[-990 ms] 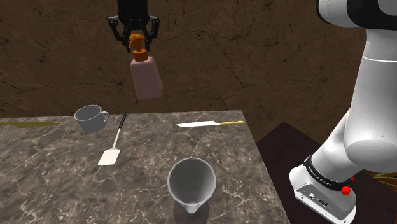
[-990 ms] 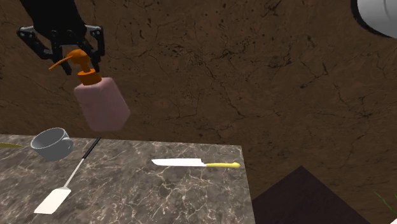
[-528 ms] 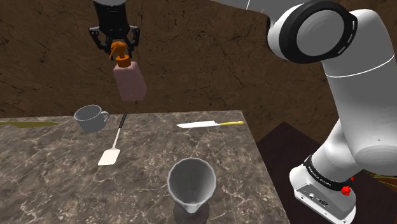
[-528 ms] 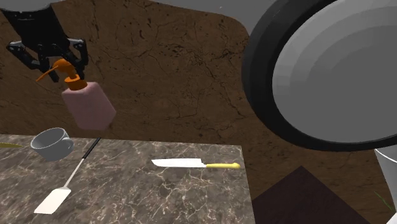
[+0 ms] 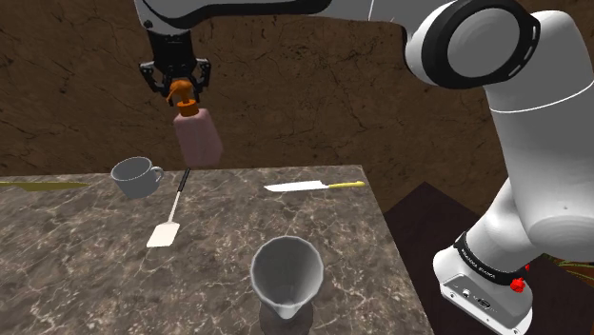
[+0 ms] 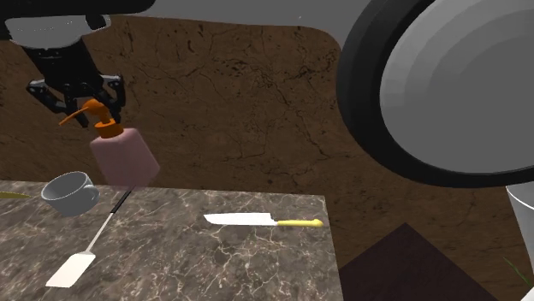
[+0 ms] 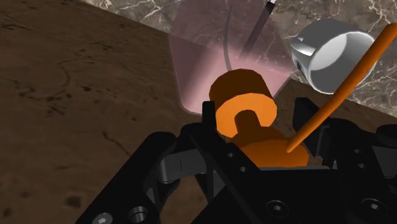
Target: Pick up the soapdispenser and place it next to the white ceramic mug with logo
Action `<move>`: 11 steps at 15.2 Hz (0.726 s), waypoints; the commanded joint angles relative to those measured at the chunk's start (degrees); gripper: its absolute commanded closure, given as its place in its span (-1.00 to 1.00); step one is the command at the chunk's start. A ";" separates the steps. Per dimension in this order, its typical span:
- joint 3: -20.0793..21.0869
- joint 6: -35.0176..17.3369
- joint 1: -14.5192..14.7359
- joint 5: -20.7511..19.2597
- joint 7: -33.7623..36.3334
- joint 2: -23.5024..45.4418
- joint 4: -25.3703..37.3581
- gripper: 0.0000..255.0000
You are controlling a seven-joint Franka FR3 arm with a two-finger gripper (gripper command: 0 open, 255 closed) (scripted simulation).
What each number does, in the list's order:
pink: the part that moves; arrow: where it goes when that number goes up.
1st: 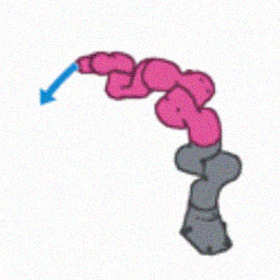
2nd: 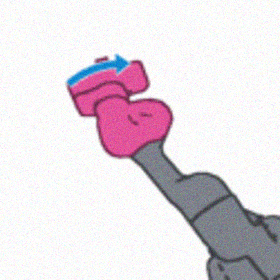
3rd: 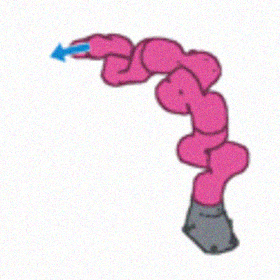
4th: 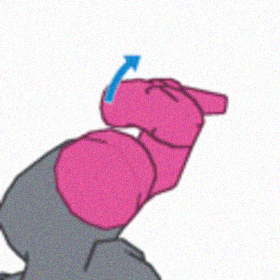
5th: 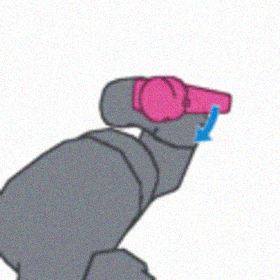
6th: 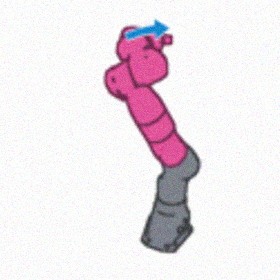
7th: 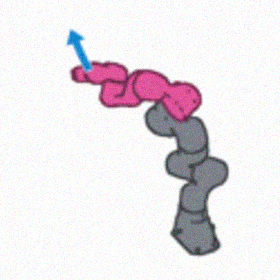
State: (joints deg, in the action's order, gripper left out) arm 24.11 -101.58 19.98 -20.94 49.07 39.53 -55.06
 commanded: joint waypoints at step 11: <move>-0.02 -10.27 -2.26 -0.33 2.00 -1.45 -12.14 1.00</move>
State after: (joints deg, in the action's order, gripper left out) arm 24.07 -110.84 17.93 -21.23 50.82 38.36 -65.89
